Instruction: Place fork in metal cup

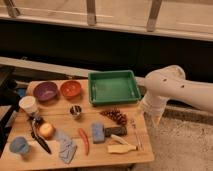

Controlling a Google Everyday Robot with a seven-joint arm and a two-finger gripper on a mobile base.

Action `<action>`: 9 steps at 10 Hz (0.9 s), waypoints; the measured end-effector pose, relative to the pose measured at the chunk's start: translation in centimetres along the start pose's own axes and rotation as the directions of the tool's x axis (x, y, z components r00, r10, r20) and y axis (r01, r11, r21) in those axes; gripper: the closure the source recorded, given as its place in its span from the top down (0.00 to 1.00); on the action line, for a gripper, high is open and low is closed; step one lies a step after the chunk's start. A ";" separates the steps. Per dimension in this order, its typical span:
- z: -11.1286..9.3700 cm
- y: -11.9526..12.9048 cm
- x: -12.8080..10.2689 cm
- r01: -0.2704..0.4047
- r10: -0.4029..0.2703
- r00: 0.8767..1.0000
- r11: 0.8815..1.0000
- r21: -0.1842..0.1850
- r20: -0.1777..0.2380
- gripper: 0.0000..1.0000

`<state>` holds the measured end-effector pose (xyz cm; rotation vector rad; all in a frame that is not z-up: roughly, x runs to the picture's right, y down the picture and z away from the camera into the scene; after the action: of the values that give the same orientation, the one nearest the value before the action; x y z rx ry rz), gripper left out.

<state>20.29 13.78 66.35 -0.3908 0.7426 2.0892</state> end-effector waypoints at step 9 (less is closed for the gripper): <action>7.4 0.0 -1.6 -0.021 0.021 0.990 1.000 0.004 -0.140 0.65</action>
<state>21.16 17.46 72.89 -0.5347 0.8342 2.0961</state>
